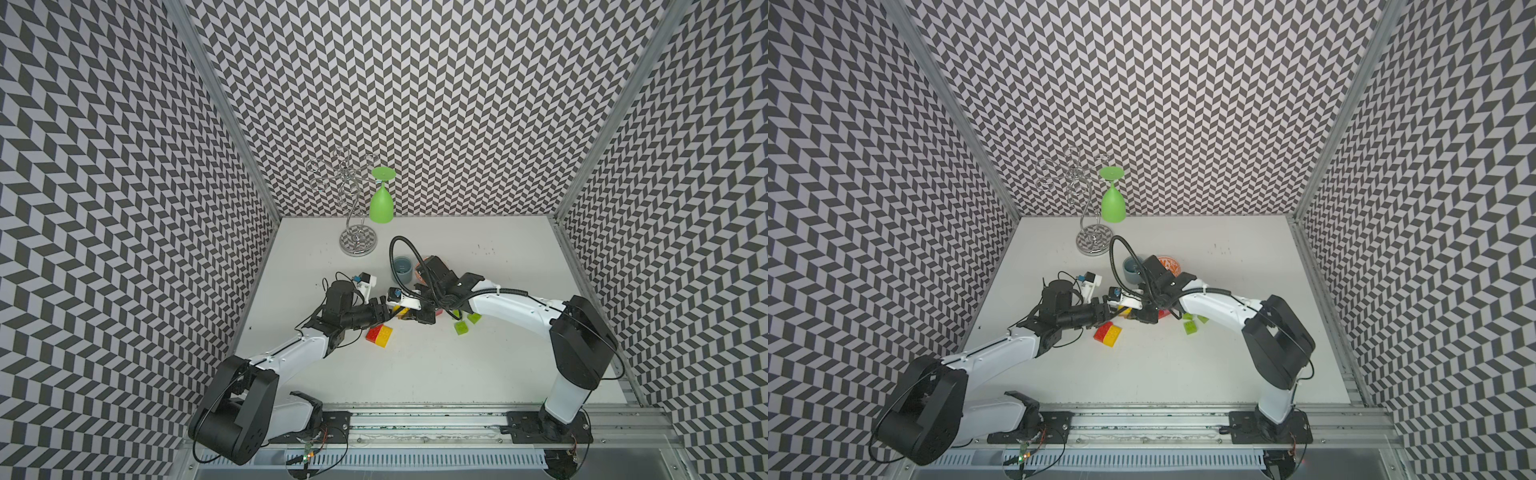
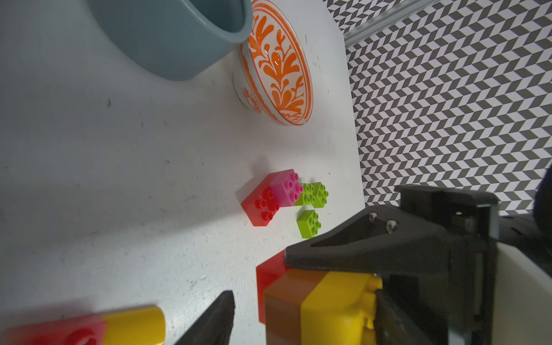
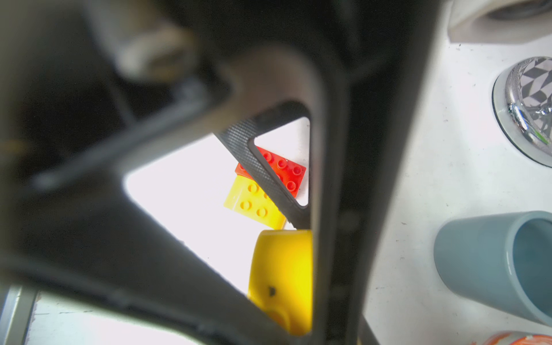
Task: Assemble the letter s with lego
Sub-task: Pick up the lego brick from the center of the board.
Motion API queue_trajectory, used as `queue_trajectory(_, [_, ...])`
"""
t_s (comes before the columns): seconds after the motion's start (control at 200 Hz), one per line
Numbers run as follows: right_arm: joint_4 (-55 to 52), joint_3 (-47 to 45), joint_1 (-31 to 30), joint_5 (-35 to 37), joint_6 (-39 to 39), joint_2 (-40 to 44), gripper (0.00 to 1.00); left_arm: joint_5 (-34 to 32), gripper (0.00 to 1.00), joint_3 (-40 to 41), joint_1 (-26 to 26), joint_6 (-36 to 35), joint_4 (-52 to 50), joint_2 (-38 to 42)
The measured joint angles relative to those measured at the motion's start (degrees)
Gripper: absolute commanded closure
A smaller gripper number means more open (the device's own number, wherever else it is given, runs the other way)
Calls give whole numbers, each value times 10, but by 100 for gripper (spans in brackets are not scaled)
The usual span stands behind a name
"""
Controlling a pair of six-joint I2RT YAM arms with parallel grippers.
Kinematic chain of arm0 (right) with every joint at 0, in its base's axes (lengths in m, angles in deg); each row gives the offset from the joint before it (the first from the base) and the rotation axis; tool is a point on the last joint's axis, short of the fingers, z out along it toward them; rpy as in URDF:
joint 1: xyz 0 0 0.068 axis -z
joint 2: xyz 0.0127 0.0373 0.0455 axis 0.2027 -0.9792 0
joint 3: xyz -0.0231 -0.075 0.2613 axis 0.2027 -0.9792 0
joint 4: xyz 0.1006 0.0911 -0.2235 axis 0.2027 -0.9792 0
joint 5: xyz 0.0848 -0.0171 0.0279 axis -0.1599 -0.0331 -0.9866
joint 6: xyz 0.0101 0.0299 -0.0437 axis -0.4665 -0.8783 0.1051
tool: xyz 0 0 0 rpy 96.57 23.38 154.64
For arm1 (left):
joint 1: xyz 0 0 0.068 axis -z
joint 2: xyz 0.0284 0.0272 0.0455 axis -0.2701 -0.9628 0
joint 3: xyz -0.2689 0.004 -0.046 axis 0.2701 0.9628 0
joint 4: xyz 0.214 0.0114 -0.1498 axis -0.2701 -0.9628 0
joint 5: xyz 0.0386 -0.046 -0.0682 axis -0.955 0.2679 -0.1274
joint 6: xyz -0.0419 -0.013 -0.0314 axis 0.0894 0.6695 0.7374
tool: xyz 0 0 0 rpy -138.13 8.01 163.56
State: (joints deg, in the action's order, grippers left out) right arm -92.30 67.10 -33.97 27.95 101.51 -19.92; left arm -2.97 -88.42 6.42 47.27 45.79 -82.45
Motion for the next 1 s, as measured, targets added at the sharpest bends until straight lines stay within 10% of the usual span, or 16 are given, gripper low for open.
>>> queue_trajectory(0.135, [1,0,3,-11,0,2,80,-12,0,0,-3,-3,-19,10])
queue_trajectory(0.651, [-17,-39,112,-1,-43,99,80,-48,7,-58,-51,-73,-76,94])
queue_trajectory(1.002, [9,-50,240,7,-113,214,79,-200,10,-277,158,-268,-256,-148])
